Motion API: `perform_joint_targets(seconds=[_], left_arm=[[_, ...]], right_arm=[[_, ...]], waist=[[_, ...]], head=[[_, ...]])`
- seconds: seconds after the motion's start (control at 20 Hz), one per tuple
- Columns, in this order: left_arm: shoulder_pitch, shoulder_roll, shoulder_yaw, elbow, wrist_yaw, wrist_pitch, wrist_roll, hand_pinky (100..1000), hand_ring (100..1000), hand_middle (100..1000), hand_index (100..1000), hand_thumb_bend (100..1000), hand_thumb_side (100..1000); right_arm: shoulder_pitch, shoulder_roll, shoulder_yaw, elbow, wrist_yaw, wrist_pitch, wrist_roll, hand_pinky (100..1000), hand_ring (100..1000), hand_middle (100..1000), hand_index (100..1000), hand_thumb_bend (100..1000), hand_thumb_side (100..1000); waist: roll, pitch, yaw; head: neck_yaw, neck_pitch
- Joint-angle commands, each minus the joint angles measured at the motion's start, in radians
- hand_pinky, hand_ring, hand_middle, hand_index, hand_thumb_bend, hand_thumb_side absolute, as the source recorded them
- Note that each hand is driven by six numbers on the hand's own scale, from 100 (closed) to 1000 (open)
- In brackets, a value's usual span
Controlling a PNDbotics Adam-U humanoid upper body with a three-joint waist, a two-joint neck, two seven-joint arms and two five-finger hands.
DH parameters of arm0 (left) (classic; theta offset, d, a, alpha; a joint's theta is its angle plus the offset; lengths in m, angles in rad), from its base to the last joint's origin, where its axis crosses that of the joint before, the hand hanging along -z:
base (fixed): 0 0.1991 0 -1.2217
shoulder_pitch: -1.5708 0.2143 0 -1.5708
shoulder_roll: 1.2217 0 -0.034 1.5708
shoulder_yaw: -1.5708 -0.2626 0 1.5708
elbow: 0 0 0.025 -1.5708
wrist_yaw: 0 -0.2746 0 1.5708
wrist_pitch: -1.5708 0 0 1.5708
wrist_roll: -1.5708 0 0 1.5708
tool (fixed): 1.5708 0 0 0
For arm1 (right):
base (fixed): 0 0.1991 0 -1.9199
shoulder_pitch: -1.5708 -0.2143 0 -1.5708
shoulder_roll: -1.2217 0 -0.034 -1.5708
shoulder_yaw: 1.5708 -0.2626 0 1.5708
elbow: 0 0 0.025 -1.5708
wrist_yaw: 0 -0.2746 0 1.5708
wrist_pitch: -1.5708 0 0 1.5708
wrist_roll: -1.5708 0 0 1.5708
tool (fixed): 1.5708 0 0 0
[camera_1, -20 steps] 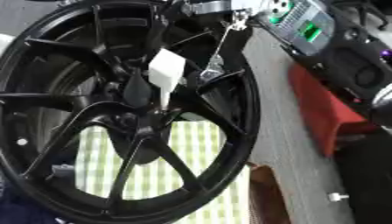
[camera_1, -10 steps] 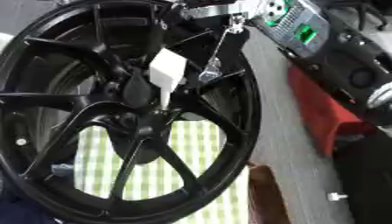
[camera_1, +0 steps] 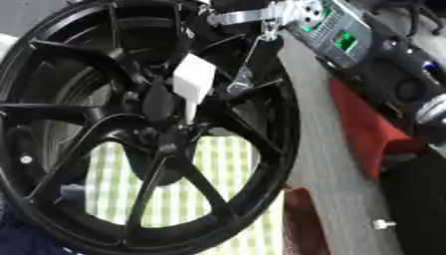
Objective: Pull the pin out of the wheel hub.
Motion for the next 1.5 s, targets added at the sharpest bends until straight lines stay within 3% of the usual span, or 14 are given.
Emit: perform_joint_targets(seconds=[0.05,1.05,1.35,1.5], left_arm=[[-0.013,0.009,0.000,-0.019,0.000,0.000,-0.001,708,613,538,757,358,708],[-0.015,0.009,0.000,-0.018,0.002,0.003,-0.001,707,610,537,758,364,706],[-0.014,0.010,0.001,-0.017,0.002,0.004,0.000,707,609,536,758,369,705],[-0.013,0.010,0.001,-0.017,0.002,0.005,0.001,707,609,536,758,369,704]], right_arm=[[-0.011,-0.036,-0.008,0.004,0.008,-0.193,0.193,782,790,640,766,442,100],[-0.012,-0.032,0.006,0.021,-0.016,-0.165,0.193,759,766,562,701,417,100],[-0.019,-0.031,0.001,0.016,-0.015,-0.173,0.193,775,788,651,777,467,100],[-0.026,-0.033,-0.004,0.012,-0.020,-0.182,0.193,778,789,650,776,465,100]], waist=[[0.006,-0.015,0.000],[0.005,-0.019,0.001],[0.004,-0.021,-0.001],[0.003,-0.024,-0.002]], head=[[-0.004,0.002],[-0.008,0.010],[-0.008,0.013],[-0.008,0.014]])
